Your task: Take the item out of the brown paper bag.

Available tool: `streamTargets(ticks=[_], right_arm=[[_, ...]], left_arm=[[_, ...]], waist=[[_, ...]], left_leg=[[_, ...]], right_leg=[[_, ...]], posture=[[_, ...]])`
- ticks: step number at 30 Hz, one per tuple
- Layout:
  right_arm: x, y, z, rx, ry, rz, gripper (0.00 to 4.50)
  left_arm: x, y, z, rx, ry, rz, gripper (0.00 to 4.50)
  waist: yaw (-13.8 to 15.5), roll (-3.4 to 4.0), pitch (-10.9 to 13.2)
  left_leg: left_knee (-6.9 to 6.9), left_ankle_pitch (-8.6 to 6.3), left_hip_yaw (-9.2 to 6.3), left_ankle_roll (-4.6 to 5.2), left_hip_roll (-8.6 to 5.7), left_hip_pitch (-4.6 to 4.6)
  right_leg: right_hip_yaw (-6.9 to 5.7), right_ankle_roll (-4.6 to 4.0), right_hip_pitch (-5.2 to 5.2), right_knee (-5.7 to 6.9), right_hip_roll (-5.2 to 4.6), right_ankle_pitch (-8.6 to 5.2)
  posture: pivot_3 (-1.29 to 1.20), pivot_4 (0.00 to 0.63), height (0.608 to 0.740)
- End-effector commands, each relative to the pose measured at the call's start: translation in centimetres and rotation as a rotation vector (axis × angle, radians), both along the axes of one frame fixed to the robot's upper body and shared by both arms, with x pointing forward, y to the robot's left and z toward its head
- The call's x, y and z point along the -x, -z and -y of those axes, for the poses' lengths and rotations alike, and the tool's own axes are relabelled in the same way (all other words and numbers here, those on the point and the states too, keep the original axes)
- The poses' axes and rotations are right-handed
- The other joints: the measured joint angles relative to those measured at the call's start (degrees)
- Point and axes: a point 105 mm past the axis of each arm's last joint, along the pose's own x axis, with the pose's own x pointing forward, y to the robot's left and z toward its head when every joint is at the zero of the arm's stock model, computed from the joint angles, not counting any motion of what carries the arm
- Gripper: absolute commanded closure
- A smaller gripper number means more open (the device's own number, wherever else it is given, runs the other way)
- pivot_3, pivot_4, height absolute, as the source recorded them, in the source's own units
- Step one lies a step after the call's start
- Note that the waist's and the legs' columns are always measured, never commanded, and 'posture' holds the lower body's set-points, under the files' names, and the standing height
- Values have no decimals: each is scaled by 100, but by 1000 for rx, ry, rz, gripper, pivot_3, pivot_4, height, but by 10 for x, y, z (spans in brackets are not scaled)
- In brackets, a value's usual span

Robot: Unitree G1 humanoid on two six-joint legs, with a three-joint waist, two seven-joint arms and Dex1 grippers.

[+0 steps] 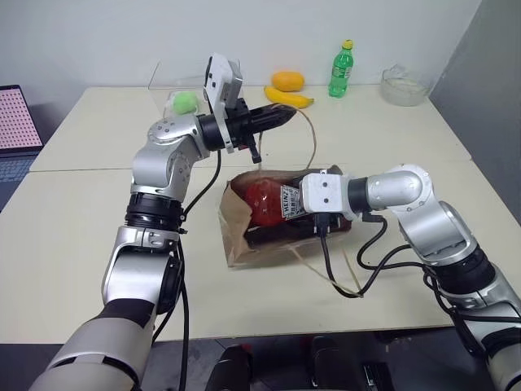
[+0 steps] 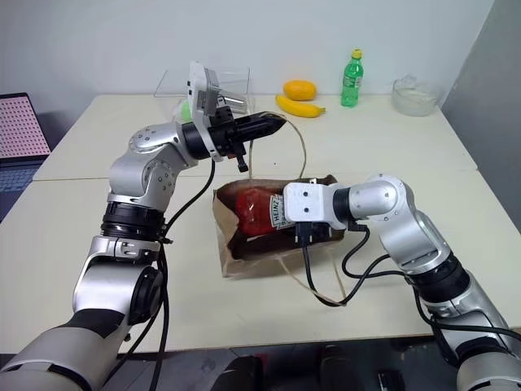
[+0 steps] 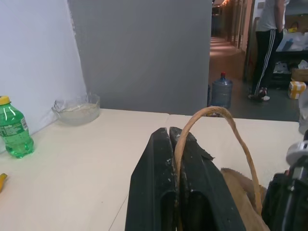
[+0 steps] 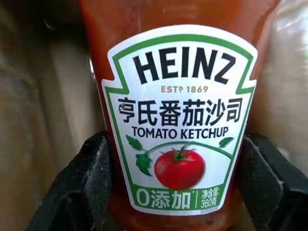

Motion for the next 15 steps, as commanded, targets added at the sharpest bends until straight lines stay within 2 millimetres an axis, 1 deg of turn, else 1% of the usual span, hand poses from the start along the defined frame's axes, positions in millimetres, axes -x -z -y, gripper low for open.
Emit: streamTargets(ticks=[1,5,8,12,13,15], right_arm=[[7,-29,3,-66,-27,56,1324],[13,-42,7,-120,-36,36,1324],[22,-58,8,-222,-47,-11,1324],[31,-99,10,-449,-48,-50,1325],[30,-111,13,-509,-35,-41,1325],[30,-129,20,-600,-12,-31,1325]], left_arm=[[4,-19,4,4,14,76,4500],[3,-20,4,7,10,77,4500],[3,-18,5,7,9,75,4500],[3,-16,5,5,10,70,4500],[4,-16,5,4,10,68,4500],[4,-16,5,4,10,66,4500]], waist=[[1,0,0],[-1,0,0],[0,0,0],[-9,0,0],[-8,1,1],[6,1,1]], left_leg=[[0,0,0,0,0,0],[0,0,0,1,0,0],[0,-1,0,1,0,-1],[0,0,0,1,1,-1],[0,0,-1,1,2,-1],[0,0,-4,1,1,-1]], right_leg=[[0,0,0,0,0,0],[0,0,0,0,0,0],[0,0,0,0,0,0],[1,0,-1,2,0,0],[0,-1,-1,4,0,0],[-2,-1,-1,5,0,0]], posture=[[0,150,740],[0,150,740],[0,150,740],[0,150,740],[0,150,740],[0,150,740]])
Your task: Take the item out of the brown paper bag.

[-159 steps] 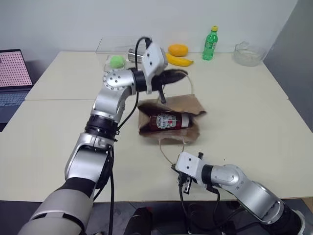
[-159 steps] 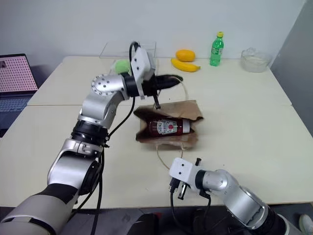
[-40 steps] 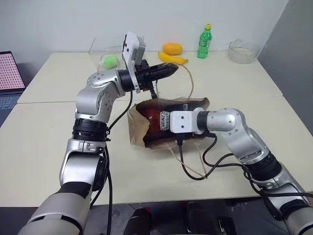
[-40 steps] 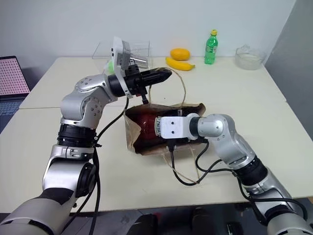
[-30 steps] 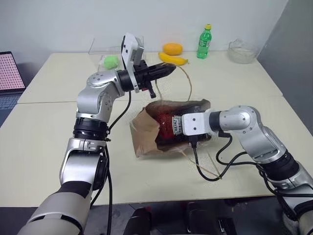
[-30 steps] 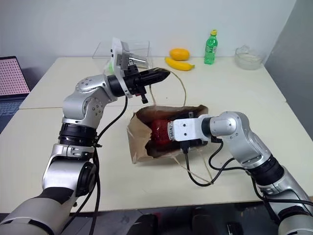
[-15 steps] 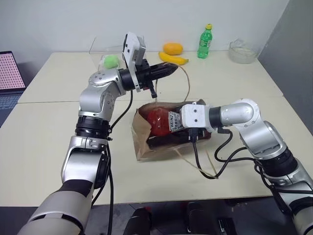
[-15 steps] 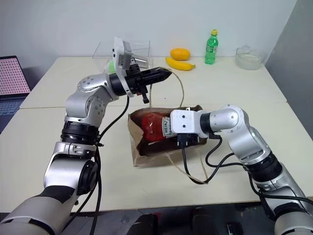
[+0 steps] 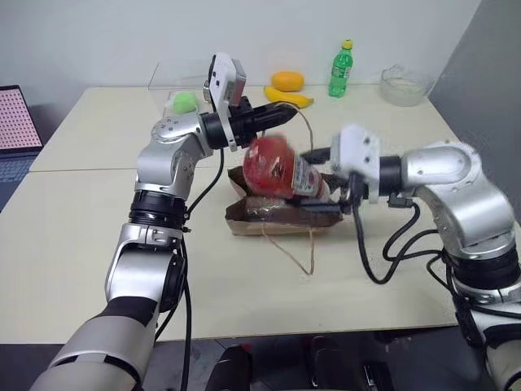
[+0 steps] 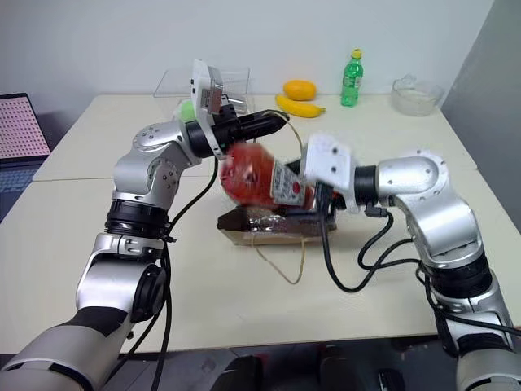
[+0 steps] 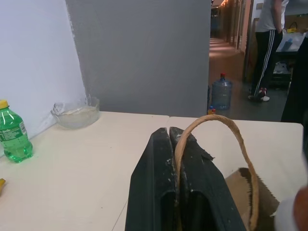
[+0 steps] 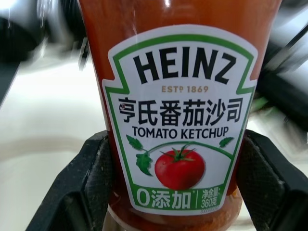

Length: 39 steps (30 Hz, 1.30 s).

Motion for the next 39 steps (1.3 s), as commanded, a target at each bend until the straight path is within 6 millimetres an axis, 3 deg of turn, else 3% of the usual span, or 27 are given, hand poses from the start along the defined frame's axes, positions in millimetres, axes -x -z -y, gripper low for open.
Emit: streamTargets(ticks=[1,4,7,10,12,17,23,27,29,33,35,39], right_arm=[[6,-46,16,-190,53,74,1325],[-8,-74,48,-308,209,127,1325],[-28,-73,88,-294,401,160,1325],[-61,-46,131,-195,617,148,1325],[-80,-13,151,5,724,156,1325],[-105,57,182,399,809,145,1325],[-105,130,190,712,674,50,1326],[-105,152,189,777,618,-6,1326],[-106,156,190,786,608,-22,1326],[-100,156,190,784,570,-50,10],[-96,150,190,768,555,-60,10],[-77,112,177,626,521,-28,10]], left_arm=[[6,-14,2,4,11,59,4500],[7,-13,2,4,8,55,4500],[6,-12,1,1,-2,50,4500],[5,-11,-1,-1,-14,47,4500],[5,-12,-1,-1,-18,47,4500],[5,-13,-1,-2,-23,52,4500],[6,-13,-3,-10,-29,55,4500],[5,-12,-3,-15,-34,56,4500],[5,-12,-3,-16,-33,57,4500],[5,-11,-2,-22,-33,57,4500],[5,-10,-2,-23,-33,56,4500],[4,-9,-1,-29,-35,58,4500]], waist=[[11,0,0],[11,0,0],[49,0,0],[59,-1,0],[31,0,0],[-64,2,1],[-164,2,1],[-161,1,1],[-157,1,1],[-144,1,1],[-142,1,1],[-128,2,1]], left_leg=[[0,0,0,0,-1,0],[0,-2,0,4,-4,-2],[-1,-8,1,15,-13,-3],[0,-11,6,21,-20,-3],[0,-11,15,24,-21,-3],[-5,-3,41,11,-18,-5],[-1,1,50,5,-15,-45],[2,1,49,5,-16,-45],[13,1,48,4,-16,-45],[33,1,46,5,-18,-47],[38,1,44,6,-18,-49],[48,0,41,7,-17,-68]], right_leg=[[0,0,0,-2,0,0],[0,0,0,-3,-3,0],[-1,0,1,-3,-10,0],[0,1,3,-6,-17,0],[7,2,1,-3,-19,0],[24,2,-20,2,-19,0],[30,4,-60,5,-20,2],[28,6,-58,4,-20,3],[28,13,-53,4,-20,7],[28,21,-44,5,-20,12],[27,21,-44,5,-20,12],[18,21,-52,4,-20,12]], posture=[[0,150,740],[0,150,740],[0,150,740],[0,150,740],[0,150,740],[0,150,740],[0,150,740],[0,150,740],[0,150,740],[0,150,740],[0,150,740],[0,150,740]])
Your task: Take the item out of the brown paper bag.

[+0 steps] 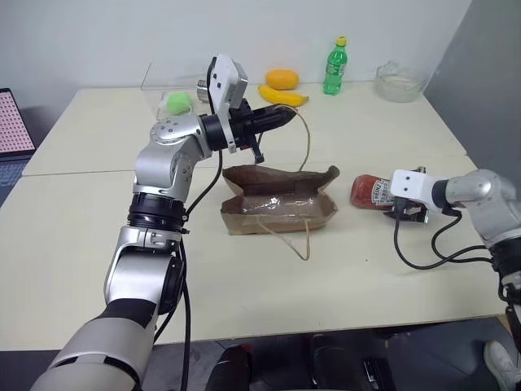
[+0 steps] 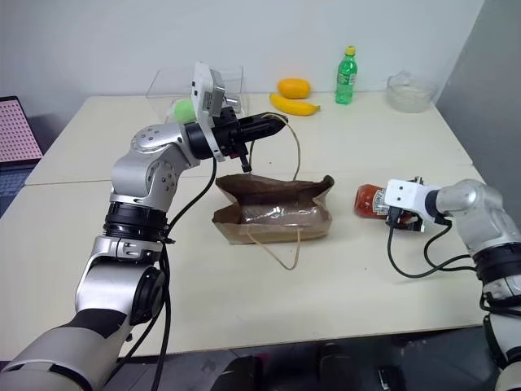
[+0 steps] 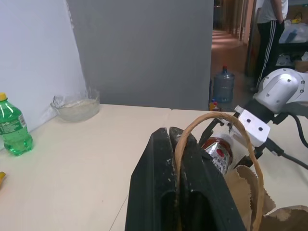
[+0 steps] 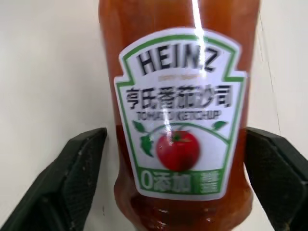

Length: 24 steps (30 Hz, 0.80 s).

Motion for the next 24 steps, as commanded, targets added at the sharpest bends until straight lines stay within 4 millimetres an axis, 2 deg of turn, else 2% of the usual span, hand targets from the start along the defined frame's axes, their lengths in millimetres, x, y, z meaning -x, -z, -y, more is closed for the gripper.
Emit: streamTargets(ticks=[1,6,9,11,14,16,24], right_arm=[[21,-43,-18,-157,-69,72,10],[64,-66,-46,-441,-81,183,10],[99,-61,-69,-658,-44,300,10],[115,-54,-82,-771,10,345,10],[130,-40,-104,-873,60,355,0],[129,-43,-116,-922,74,397,0],[118,-53,-132,-978,60,448,0]], left_arm=[[4,-11,2,-11,9,63,4500],[4,-9,5,-9,18,62,4500],[0,-7,5,-24,7,60,4500],[-5,-6,1,-53,-20,69,4500],[-12,-6,-4,-93,-49,76,3859],[-14,-9,-7,-119,-55,93,3320],[-18,-17,-18,-135,-86,117,812]], waist=[[8,0,0],[55,0,0],[128,-2,-1],[147,1,-1],[141,0,-1],[123,0,-1],[136,1,-2]], left_leg=[[3,-1,0,1,0,-6],[23,-4,-4,7,-1,-12],[28,-6,-8,10,-2,-10],[29,-7,-8,11,2,-11],[35,-7,1,12,-7,-10],[38,-9,7,19,-7,-5],[33,-10,4,39,-5,2]], right_leg=[[-1,0,-2,-1,0,0],[-4,4,4,6,-2,2],[-6,5,9,10,-1,3],[-6,5,6,14,2,3],[6,8,1,24,-2,4],[11,15,2,26,0,8],[8,16,2,39,2,8]], posture=[[0,150,740],[0,150,740],[0,150,740],[0,150,740],[0,150,740],[0,150,740],[0,150,740]])
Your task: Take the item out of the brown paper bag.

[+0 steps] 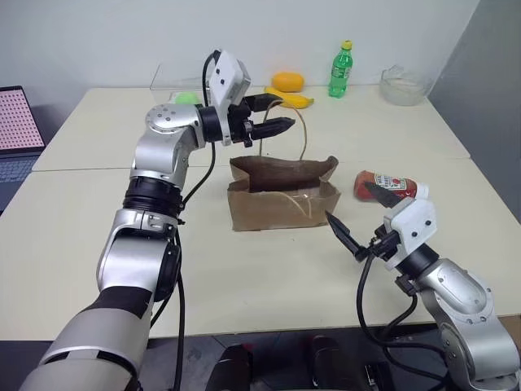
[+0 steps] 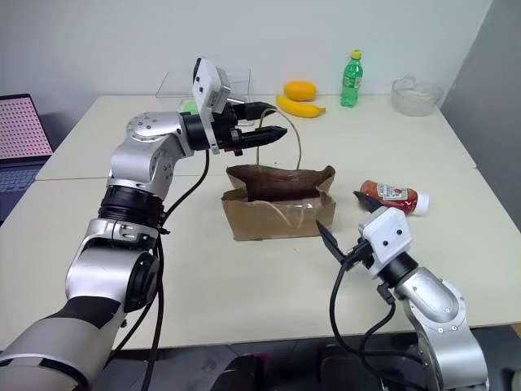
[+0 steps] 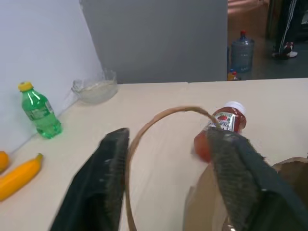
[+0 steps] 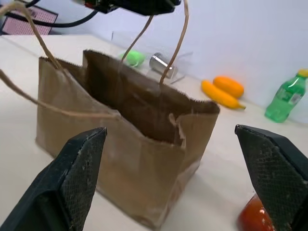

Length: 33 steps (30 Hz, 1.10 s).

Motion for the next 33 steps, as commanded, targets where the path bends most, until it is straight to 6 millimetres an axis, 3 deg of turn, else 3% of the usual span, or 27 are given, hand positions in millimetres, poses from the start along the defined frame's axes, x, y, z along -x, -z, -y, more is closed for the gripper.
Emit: streamTargets(ticks=[1,10,16,19,26,28,33], right_arm=[[2,-10,-5,-3,-14,54,0],[0,-12,-16,-6,-87,64,0],[-6,-15,-15,-11,-86,86,0],[-4,-13,-10,-35,-70,73,0],[1,-10,5,-132,-1,111,0],[-1,-9,13,-137,36,146,0],[-1,-1,18,-149,52,161,0]], left_arm=[[2,-15,-6,8,-8,55,812],[14,-6,-49,14,-152,49,812],[36,2,-74,145,-309,50,812],[58,17,-88,243,-444,64,812],[98,86,-96,167,-734,90,812],[106,99,-95,149,-797,106,812],[120,112,-74,200,-749,91,812]], waist=[[6,0,0],[-51,0,0],[-15,1,-1],[-23,5,-4],[69,2,-6],[89,2,-7],[149,2,-7]], left_leg=[[0,0,-2,0,0,-2],[0,-1,-3,1,5,1],[1,-1,-3,1,6,0],[-2,-1,0,1,12,2],[0,-2,3,1,11,6],[-1,-2,7,1,13,15],[-22,-7,8,5,21,90]], right_leg=[[-2,0,0,-1,0,0],[0,-1,-3,7,2,0],[0,-1,-2,7,-1,0],[3,-2,-3,6,0,0],[6,-11,3,-1,-3,7],[6,-14,11,-3,-2,9],[0,-14,98,-50,6,8]], posture=[[0,150,740],[0,150,740],[0,150,740],[0,150,740],[0,150,740],[0,150,740],[0,150,740]])
